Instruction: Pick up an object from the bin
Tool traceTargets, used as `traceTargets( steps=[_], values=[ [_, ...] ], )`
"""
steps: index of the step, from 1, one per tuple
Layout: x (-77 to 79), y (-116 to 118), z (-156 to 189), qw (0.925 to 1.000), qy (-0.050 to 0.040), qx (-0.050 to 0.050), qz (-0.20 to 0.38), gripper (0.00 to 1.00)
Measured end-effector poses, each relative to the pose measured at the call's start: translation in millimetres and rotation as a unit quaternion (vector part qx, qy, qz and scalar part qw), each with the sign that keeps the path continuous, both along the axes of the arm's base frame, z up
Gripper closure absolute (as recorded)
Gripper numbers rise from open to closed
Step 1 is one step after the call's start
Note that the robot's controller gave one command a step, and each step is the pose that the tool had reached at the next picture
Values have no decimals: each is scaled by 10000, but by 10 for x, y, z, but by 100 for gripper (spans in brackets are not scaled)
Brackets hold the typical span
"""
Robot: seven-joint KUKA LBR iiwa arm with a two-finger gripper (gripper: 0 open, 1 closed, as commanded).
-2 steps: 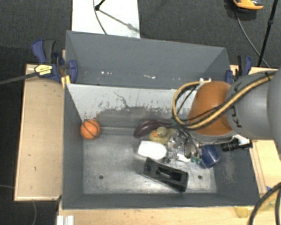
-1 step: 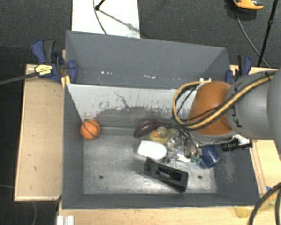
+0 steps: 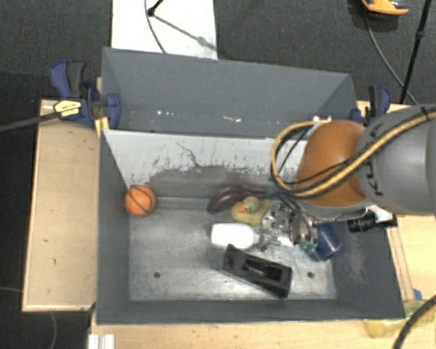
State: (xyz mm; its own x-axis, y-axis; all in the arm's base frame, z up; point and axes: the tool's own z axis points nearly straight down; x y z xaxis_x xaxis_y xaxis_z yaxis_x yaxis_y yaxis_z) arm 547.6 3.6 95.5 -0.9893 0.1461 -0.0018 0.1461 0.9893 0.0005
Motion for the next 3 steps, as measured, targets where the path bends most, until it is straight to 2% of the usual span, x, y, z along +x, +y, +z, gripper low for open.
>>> traceTargets(
  steps=[1, 2, 3],
  values=[
    [20, 6, 397, 10000, 11, 2, 19, 100],
    [38, 2, 623, 10000, -29, 1, 17, 100],
    [6, -84, 431, 10000, 0, -1, 98, 0]
  ],
)
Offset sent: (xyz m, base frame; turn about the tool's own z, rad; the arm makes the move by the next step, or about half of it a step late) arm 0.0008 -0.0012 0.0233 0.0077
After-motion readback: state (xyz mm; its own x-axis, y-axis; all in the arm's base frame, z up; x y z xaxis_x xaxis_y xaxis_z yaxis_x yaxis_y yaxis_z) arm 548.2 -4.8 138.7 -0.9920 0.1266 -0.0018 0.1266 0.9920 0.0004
